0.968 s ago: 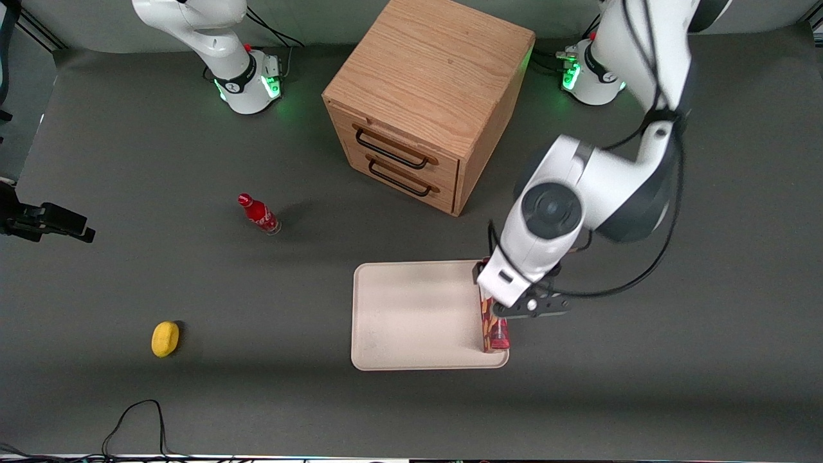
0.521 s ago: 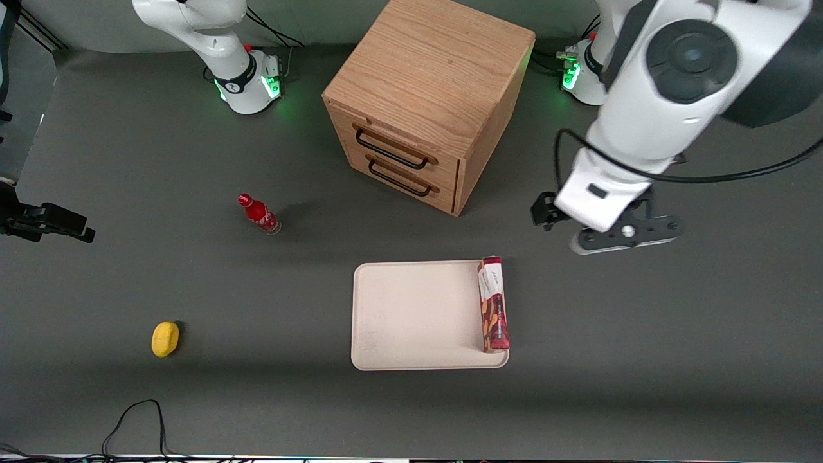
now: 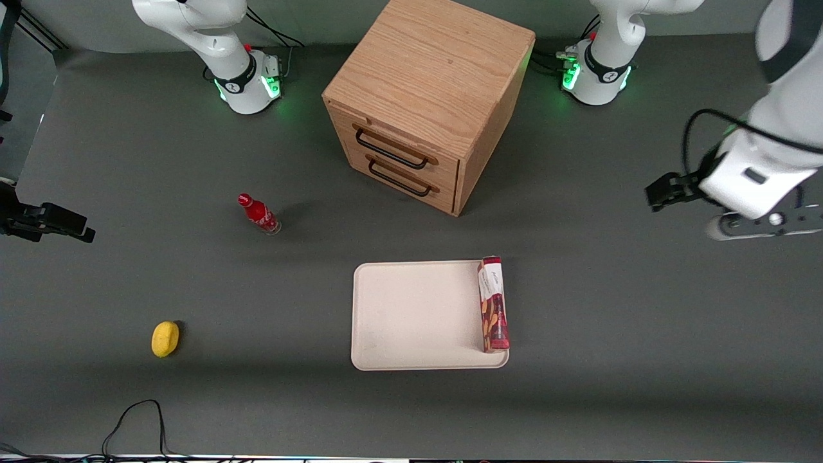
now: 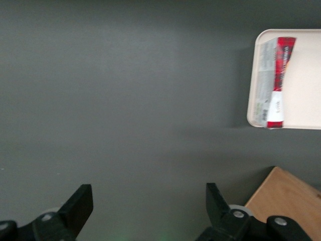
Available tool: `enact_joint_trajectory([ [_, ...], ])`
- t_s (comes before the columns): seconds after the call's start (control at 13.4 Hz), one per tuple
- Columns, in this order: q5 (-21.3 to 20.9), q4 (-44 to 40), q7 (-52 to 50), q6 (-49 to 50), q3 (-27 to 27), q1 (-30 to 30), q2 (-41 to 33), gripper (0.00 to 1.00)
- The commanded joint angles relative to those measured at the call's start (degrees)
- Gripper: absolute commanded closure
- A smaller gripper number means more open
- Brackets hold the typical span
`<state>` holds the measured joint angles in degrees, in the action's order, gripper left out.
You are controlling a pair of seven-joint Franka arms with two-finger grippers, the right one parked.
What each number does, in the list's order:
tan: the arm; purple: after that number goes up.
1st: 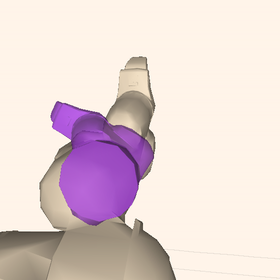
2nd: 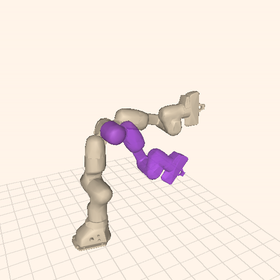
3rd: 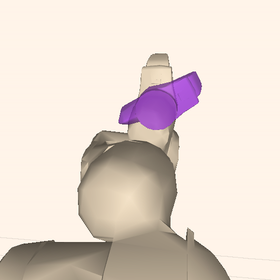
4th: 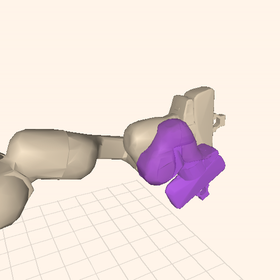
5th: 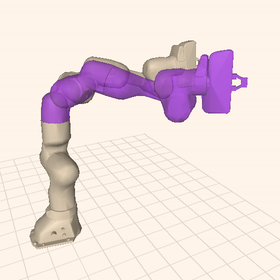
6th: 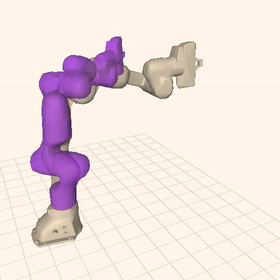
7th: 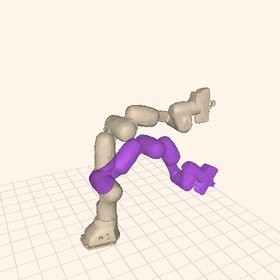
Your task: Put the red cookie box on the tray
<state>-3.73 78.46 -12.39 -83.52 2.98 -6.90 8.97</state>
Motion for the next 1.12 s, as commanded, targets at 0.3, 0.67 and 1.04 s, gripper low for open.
enact_joint_trajectory([
  [0.3,2.14,12.06,8.52,-7.69,0.01,6.20,-7.30,0.00],
  [0.67,2.32,17.58,8.70,-12.70,-2.63,4.62,-10.89,0.00],
  [1.04,2.49,15.68,8.62,-12.19,-5.09,3.48,-10.29,0.00],
])
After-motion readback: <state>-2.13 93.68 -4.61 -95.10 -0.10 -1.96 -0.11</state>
